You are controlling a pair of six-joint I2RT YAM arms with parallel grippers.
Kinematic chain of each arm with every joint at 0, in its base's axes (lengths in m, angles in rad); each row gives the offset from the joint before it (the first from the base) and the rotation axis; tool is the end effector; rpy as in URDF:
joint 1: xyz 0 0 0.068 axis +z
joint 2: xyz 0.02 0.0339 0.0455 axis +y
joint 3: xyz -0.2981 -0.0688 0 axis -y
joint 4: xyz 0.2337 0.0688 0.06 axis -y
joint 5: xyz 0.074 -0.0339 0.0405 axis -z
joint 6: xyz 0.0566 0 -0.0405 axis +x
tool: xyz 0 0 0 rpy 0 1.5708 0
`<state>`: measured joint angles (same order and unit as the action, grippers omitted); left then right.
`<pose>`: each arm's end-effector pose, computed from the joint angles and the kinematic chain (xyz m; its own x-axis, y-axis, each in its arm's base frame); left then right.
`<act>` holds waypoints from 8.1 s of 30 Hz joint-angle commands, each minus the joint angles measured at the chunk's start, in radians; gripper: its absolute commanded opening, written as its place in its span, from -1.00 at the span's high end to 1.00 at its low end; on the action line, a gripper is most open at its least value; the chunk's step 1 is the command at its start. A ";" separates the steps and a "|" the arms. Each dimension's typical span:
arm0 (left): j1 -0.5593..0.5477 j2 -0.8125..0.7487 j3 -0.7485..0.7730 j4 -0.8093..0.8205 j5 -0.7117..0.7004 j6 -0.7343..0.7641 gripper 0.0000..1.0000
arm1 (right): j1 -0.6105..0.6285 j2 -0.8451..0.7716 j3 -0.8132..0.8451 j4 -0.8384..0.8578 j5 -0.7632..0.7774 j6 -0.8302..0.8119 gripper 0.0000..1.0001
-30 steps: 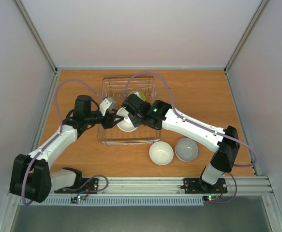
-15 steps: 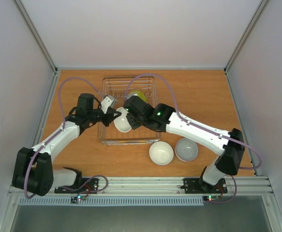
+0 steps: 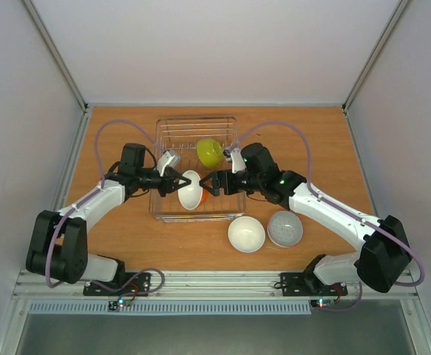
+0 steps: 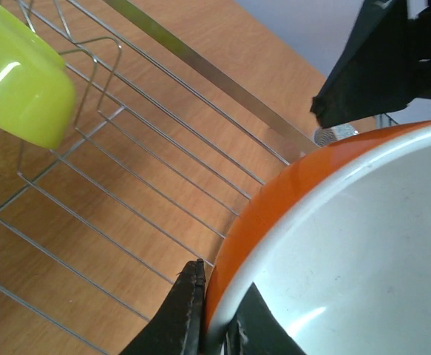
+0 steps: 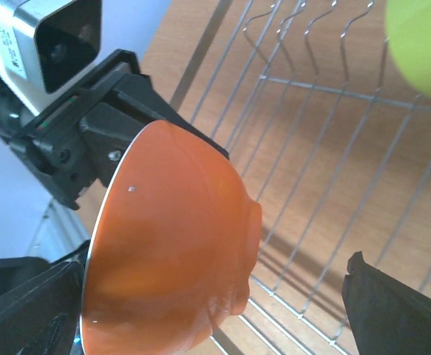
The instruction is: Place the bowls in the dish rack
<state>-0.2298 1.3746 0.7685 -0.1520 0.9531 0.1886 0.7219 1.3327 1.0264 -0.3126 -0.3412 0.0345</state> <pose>0.2482 -0.1054 0.2486 -0.5248 0.2343 -0.8183 0.8213 0.3921 -0.4144 0.2084 0.2087 0.3161 -0.4637 -0.3650 -0.8073 -0.8118 0.5401 0.2221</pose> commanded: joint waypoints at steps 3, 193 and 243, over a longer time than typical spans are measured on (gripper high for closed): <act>0.028 0.019 0.024 0.042 0.165 0.001 0.99 | -0.041 -0.009 -0.095 0.228 -0.246 0.160 -0.92; 0.017 -0.171 -0.090 0.202 -0.349 -0.025 -0.42 | 0.247 -0.191 -0.257 -0.528 0.572 0.067 0.97; -0.020 -0.083 0.008 0.031 -0.225 -0.031 0.41 | 0.205 0.325 0.599 -0.473 0.666 -0.278 0.97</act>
<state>-0.2409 1.2766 0.7410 -0.1238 0.7643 0.1547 0.9199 1.6905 1.6054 -0.8433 0.3420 -0.2302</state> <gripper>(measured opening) 0.400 0.017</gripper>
